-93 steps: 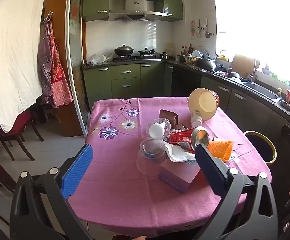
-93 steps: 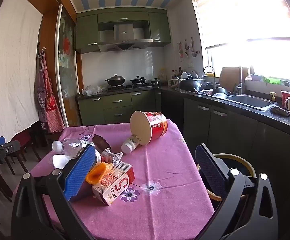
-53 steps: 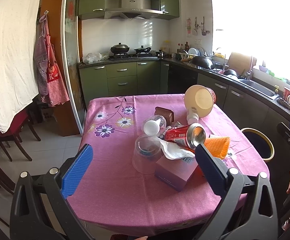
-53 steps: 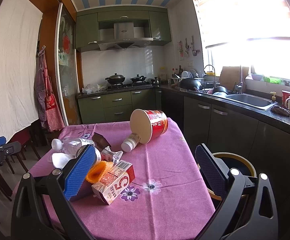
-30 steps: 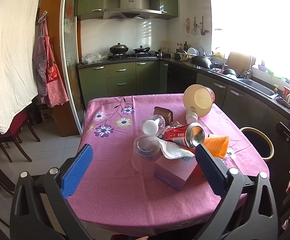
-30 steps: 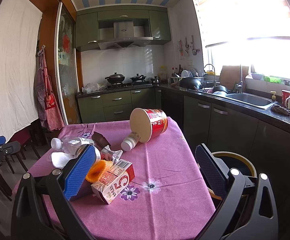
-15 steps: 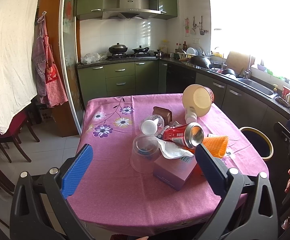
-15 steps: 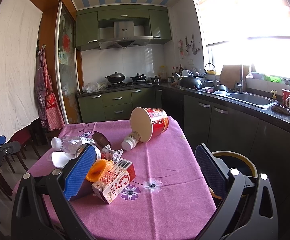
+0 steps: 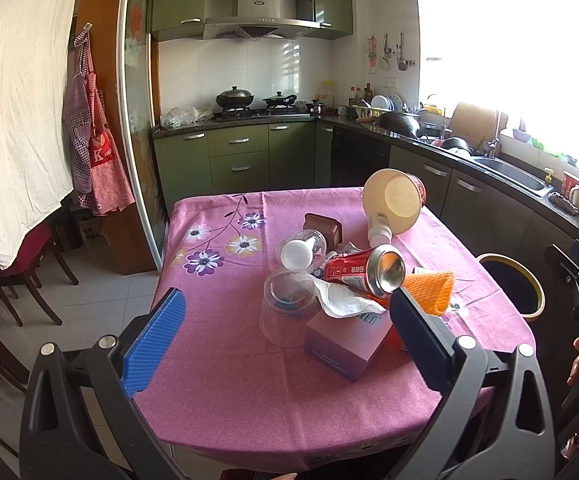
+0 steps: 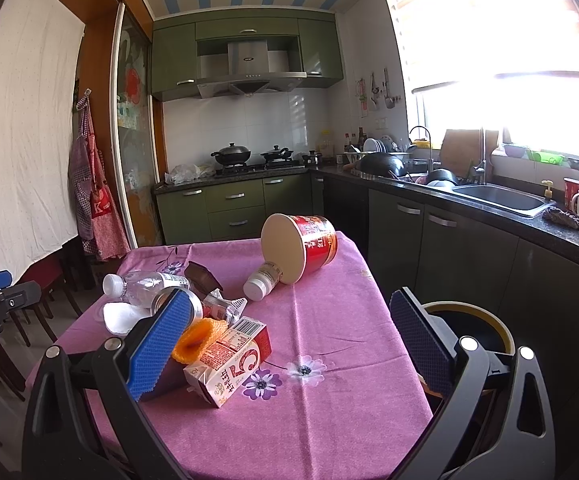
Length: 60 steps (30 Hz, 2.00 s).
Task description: Collect trash
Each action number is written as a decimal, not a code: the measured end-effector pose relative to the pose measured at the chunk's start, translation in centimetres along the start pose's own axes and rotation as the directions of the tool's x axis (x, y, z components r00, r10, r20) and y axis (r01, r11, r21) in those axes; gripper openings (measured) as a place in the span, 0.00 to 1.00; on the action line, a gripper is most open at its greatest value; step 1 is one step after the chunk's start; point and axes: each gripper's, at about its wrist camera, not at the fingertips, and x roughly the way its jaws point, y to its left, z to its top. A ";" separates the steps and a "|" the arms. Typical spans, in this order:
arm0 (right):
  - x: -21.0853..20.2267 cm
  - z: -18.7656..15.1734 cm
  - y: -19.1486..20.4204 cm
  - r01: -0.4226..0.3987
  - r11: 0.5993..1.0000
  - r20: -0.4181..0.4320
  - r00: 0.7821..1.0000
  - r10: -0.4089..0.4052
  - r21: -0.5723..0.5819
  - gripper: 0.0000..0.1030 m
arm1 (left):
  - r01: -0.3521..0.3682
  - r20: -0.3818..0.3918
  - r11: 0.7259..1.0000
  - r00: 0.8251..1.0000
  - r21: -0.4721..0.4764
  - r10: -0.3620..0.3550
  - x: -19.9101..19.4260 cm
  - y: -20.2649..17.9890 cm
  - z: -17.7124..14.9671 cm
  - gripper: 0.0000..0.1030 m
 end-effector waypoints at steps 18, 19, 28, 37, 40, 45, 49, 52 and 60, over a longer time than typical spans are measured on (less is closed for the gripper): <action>3.7 1.5 -1.1 0.048 0.998 0.004 0.999 -0.048 -0.033 0.96 | -0.029 -0.069 0.996 0.997 -0.085 0.023 5.5 4.1 0.7 0.94; 4.6 2.1 -1.1 0.059 0.997 0.006 0.998 -0.059 -0.049 0.96 | -0.051 -0.062 0.996 0.997 -0.076 0.046 6.2 4.6 1.4 0.94; 17.4 7.6 0.2 0.118 0.985 -0.100 0.986 -0.130 -0.124 0.96 | -0.120 -0.090 0.981 0.990 -0.150 0.107 17.6 10.6 8.3 0.94; 34.6 7.4 1.2 0.246 0.938 -0.241 0.921 -0.304 -0.244 0.80 | -0.136 -0.156 0.957 0.983 -0.258 0.097 31.6 11.9 9.4 0.94; 38.4 6.2 0.6 0.292 0.919 -0.274 0.891 -0.362 -0.264 0.70 | -0.135 -0.173 0.955 0.981 -0.264 0.091 33.1 11.8 8.5 0.94; 42.6 4.9 -0.8 0.380 0.881 -0.253 0.857 -0.450 -0.282 0.35 | -0.143 -0.144 0.968 0.983 -0.207 0.115 33.0 10.4 8.0 0.94; 44.8 4.6 -0.9 0.440 0.835 -0.163 0.845 -0.510 -0.331 0.07 | -0.124 -0.149 0.971 0.984 -0.206 0.094 33.4 10.1 7.9 0.94; 46.0 4.9 -0.7 0.468 0.794 -0.088 0.839 -0.537 -0.387 0.06 | -0.124 -0.151 0.972 0.984 -0.200 0.095 33.5 9.9 7.8 0.94; 43.8 9.9 -0.6 0.498 0.781 0.037 0.851 -0.524 -0.376 0.05 | -0.109 -0.136 0.976 0.987 -0.189 0.084 33.1 9.8 7.7 0.94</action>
